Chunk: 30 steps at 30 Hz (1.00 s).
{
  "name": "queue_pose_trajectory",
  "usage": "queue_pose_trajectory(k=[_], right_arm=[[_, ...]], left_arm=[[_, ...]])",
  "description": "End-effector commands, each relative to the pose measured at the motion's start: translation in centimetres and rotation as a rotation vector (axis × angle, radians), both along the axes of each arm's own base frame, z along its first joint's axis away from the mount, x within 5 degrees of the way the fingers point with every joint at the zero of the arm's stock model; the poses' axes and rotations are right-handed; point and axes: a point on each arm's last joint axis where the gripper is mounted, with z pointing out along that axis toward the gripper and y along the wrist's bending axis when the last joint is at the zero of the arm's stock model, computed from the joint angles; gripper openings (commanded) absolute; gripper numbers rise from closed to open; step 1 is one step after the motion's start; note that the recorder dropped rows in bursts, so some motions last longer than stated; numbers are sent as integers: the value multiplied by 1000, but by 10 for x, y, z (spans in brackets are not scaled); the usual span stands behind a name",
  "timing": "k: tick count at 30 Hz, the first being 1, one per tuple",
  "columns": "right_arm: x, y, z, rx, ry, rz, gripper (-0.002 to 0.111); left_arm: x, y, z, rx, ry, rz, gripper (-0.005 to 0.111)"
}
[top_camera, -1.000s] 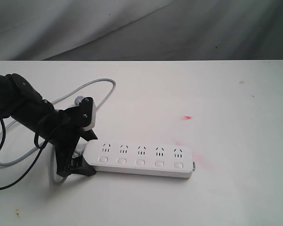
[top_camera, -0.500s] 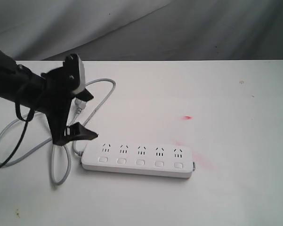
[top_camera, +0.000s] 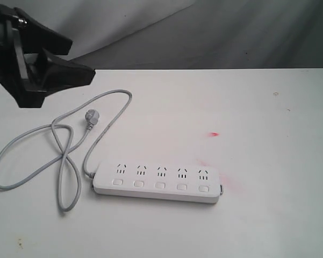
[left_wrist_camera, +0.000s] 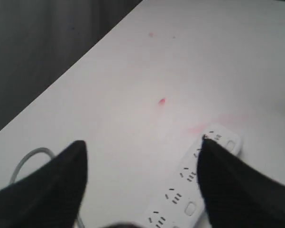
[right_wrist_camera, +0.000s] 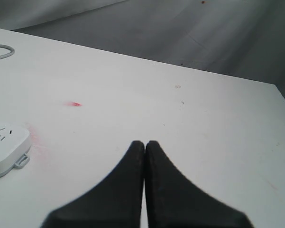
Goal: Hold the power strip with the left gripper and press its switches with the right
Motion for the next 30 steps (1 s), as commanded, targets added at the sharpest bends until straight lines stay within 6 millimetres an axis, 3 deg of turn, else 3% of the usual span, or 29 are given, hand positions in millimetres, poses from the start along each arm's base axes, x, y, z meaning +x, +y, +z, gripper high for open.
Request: queue_pose_trajectory(k=[1, 4, 11, 20, 25, 30], right_arm=[[0, -1, -1, -9, -6, -8, 0], [0, -1, -1, -9, -6, -8, 0], [0, -1, -1, -9, -6, -8, 0], [0, -1, -1, -9, -6, -8, 0], [0, -1, -1, -9, -6, -8, 0], [0, -1, -1, -9, -6, -8, 0]], left_arm=[[-24, -6, 18, -88, 20, -77, 25], [-41, -11, 20, -92, 68, -194, -1], [-57, -14, 18, -111, 197, -297, 0], [-49, -13, 19, -123, 164, -197, 0], [-52, -19, 22, -157, 95, -34, 0], [-77, -14, 9, -249, -51, 147, 0]])
